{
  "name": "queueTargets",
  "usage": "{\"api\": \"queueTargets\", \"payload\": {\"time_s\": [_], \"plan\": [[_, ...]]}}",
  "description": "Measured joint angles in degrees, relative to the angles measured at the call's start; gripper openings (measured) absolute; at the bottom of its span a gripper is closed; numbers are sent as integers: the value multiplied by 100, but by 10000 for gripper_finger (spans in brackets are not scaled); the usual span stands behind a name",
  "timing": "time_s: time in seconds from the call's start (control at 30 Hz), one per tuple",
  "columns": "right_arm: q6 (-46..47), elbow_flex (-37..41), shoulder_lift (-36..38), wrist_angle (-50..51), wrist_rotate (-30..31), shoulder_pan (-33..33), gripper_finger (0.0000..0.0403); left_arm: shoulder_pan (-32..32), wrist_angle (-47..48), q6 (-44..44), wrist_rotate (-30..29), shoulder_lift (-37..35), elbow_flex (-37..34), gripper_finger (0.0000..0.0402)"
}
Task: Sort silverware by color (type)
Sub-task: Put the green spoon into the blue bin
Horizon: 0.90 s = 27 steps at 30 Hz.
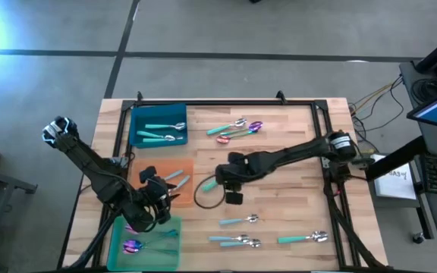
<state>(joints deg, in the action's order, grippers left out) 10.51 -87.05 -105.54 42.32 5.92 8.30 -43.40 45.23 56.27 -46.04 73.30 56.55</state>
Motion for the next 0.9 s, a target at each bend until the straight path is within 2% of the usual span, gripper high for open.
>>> {"api": "queueTargets", "payload": {"time_s": [0.13, 0.23, 0.67, 0.9], "plan": [[-1031, 0, -288, -137, -37, -131, 117, 0, 73, 1, 0, -2, 0, 125], [-1418, 0, -486, -256, -42, -213, 125, 0, 188, 16, -2, -21, 0, 125], [-1733, -2, -1124, -699, -42, -528, 102, -7, 375, 64, -2, -217, 0, 125], [-1572, -22, -1239, -696, -401, -643, 70, -23, 380, 229, 2, -234, 0, 125]]}}
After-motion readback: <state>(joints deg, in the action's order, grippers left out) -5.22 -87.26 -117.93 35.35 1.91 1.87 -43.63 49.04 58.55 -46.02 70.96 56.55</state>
